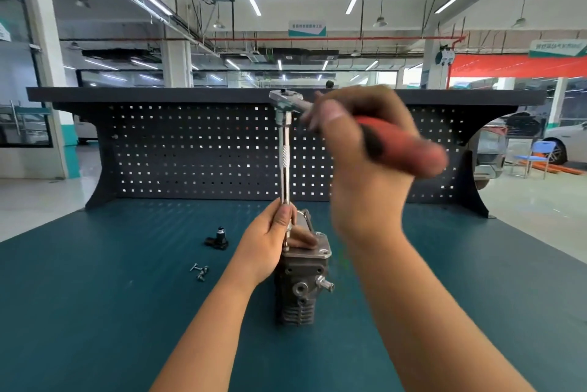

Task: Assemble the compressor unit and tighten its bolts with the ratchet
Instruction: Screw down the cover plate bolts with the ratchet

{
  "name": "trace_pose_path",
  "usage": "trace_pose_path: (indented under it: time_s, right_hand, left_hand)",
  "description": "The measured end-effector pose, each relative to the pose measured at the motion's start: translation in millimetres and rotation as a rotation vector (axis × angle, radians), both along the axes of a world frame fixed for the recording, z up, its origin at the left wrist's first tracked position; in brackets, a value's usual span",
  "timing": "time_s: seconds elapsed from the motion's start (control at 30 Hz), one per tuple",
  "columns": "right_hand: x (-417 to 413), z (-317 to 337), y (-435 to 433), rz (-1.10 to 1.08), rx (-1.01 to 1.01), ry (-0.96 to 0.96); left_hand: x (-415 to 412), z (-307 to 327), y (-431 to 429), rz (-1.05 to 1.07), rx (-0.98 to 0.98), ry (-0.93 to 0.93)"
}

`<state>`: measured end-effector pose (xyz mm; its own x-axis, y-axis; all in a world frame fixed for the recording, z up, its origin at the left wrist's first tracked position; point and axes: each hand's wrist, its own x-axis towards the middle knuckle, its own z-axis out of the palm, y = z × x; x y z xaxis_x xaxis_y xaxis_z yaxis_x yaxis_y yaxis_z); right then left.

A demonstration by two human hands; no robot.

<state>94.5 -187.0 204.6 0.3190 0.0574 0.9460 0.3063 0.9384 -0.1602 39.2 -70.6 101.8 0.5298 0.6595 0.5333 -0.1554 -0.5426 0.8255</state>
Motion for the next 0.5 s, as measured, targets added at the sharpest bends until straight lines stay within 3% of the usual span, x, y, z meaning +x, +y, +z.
trace_pose_path:
  time_s: [0.17, 0.27, 0.37, 0.43, 0.5]
  right_hand:
    - [57.6, 15.6, 8.7, 0.809, -0.073, 0.448]
    - [75.1, 21.5, 13.2, 1.018, -0.110, 0.606]
    - [64.9, 21.6, 12.6, 0.887, -0.089, 0.536]
    - [43.0, 15.1, 7.6, 0.557, -0.039, 0.381]
    - [15.4, 7.2, 2.5, 0.085, 0.071, 0.221]
  left_hand:
    - [1.5, 2.9, 1.4, -0.082, -0.042, -0.015]
    - [2.4, -0.1, 3.0, -0.111, -0.063, -0.035]
    - [4.3, -1.7, 5.6, -0.088, -0.075, -0.026]
    - [5.1, -3.3, 3.3, -0.062, -0.045, -0.003]
    - [8.0, -6.2, 1.0, 0.000, -0.004, -0.010]
